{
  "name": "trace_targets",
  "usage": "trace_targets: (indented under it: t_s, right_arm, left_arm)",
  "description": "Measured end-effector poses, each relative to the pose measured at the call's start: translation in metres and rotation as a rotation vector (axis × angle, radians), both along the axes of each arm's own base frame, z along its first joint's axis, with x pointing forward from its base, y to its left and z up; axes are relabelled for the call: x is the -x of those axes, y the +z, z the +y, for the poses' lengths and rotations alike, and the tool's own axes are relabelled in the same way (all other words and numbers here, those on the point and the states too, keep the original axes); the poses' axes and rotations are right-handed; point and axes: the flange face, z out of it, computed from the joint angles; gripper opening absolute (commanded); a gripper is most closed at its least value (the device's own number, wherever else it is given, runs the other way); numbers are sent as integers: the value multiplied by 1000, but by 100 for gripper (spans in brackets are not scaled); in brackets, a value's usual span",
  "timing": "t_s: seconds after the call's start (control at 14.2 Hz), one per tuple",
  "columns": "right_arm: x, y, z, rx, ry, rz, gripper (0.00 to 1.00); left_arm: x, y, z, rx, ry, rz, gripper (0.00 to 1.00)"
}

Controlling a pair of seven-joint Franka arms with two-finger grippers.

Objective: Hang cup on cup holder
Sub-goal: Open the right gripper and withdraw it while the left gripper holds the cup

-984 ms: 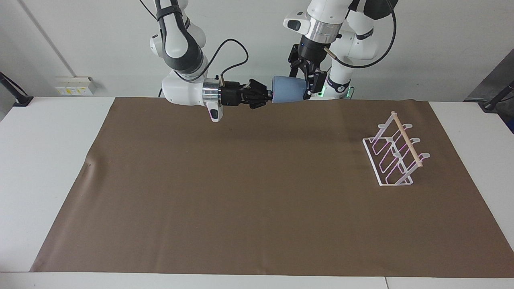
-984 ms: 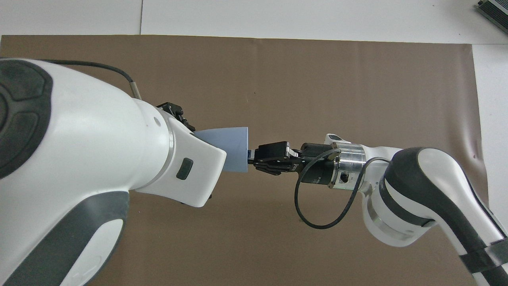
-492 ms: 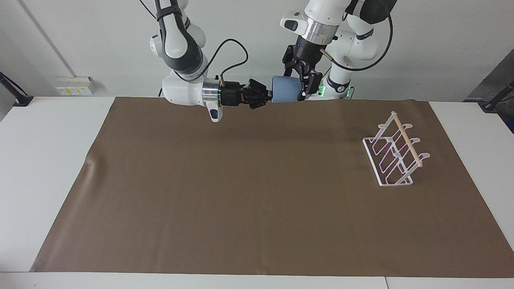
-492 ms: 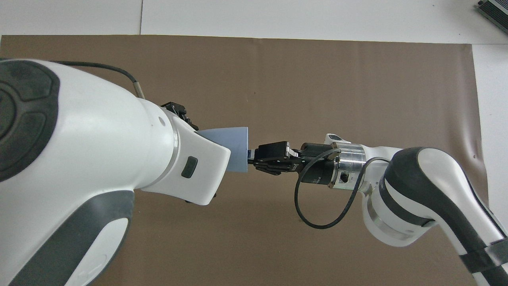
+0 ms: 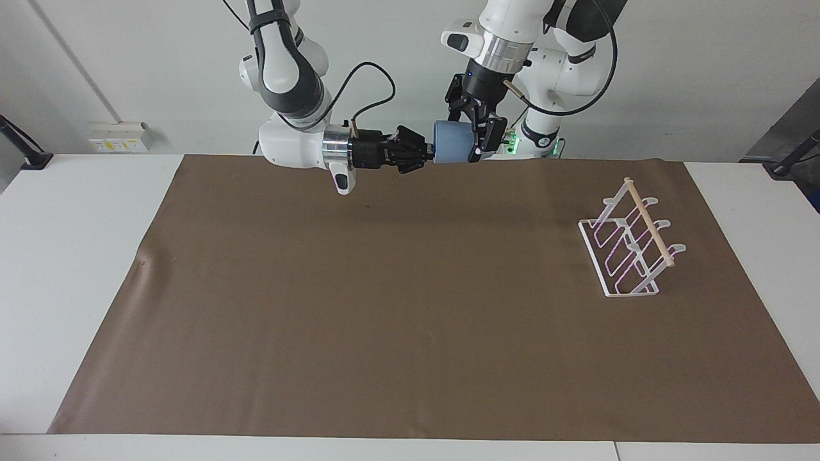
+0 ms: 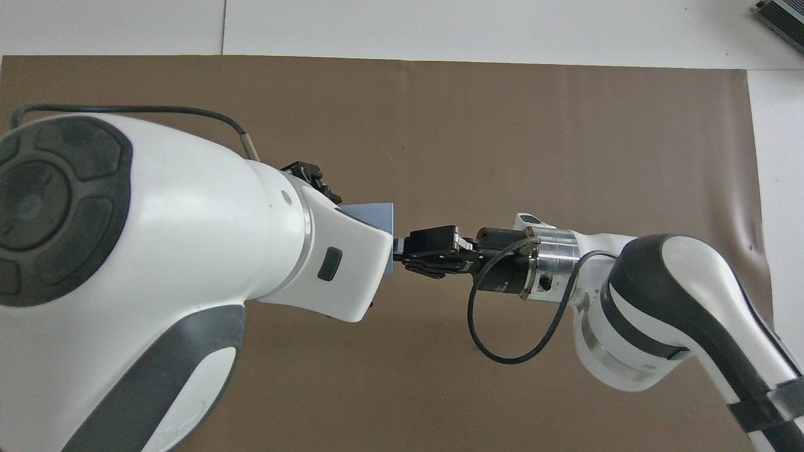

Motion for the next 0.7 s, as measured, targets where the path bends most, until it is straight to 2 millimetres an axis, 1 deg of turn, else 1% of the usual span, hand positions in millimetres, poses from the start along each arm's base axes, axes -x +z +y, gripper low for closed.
trace_targets:
  t_s: [0.35, 0.42, 0.49, 0.56, 0.63, 0.7]
  right_arm:
    - [0, 1, -3, -13, 14, -27, 0]
    - [0, 1, -3, -11, 15, -29, 7]
    - [0, 1, -4, -4, 19, -34, 38]
    - [-2, 3, -6, 9, 24, -44, 81]
    - [-3, 5, -8, 22, 30, -53, 100]
    - [-4, 9, -10, 24, 29, -60, 100]
  left_arm:
    - [4, 3, -1, 1, -10, -6, 0]
    - [4, 3, -1, 1, -10, -5, 0]
    - [4, 3, -1, -1, -11, -2, 0]
    - [5, 2, -1, -5, -8, 7, 0]
    - [5, 2, -1, -7, -8, 10, 0]
    - [5, 1, -1, -9, -4, 14, 0]
